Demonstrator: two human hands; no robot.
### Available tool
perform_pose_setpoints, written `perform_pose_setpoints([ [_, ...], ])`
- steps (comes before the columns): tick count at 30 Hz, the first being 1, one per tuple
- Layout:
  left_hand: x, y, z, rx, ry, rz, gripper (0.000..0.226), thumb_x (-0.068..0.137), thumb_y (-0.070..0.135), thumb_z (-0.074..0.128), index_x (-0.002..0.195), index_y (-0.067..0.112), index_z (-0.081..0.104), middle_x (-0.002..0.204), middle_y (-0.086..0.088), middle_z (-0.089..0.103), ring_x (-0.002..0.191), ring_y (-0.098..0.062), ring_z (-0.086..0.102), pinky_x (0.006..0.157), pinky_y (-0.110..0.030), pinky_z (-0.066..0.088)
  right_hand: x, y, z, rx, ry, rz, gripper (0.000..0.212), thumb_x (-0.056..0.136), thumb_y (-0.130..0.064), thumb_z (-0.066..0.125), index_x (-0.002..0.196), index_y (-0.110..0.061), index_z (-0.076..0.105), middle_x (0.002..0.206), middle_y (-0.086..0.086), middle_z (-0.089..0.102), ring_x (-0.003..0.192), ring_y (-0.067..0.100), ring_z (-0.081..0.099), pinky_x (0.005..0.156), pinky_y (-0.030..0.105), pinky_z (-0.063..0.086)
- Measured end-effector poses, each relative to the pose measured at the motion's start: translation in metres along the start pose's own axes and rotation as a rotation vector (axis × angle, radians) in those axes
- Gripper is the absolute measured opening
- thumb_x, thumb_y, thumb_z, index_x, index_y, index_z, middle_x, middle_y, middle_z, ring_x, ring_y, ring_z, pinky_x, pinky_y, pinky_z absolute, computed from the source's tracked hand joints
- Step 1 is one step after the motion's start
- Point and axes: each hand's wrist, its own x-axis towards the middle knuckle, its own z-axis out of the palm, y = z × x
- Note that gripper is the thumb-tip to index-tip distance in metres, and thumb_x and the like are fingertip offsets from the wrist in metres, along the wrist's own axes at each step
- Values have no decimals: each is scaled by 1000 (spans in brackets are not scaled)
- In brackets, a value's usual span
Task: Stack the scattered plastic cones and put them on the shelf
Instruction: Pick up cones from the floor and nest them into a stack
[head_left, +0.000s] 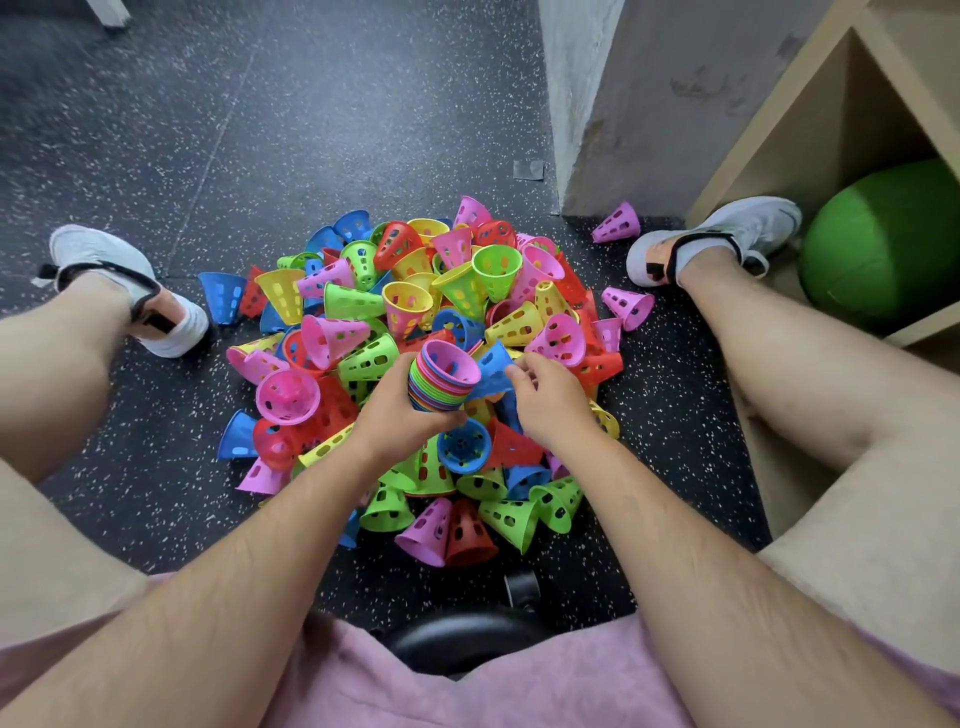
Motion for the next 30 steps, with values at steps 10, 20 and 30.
perform_pose_setpoints([
  [10,1,3,-1,-55,13,-33,70,72,13,92,129,24,53,110,5,68,87,5,67,75,-16,49,0,-32,-17,183,401,-318,16,103,-13,52,107,-7,67,104,-4,57,96,4,47,86,17,37],
  [20,4,4,2,-84,58,-28,74,66,25,95,128,27,55,109,4,71,92,-12,73,83,-36,61,-9,-42,2,304,-98,-259,40,101,-35,52,139,-22,47,137,-4,57,126,6,53,106,27,41],
  [30,6,1,-8,-71,78,-20,57,71,13,91,108,37,55,100,5,70,80,-1,67,72,-22,56,39,-12,26,-327,-89,-313,42,100,-18,48,142,-23,50,151,3,42,144,22,30,119,52,24],
])
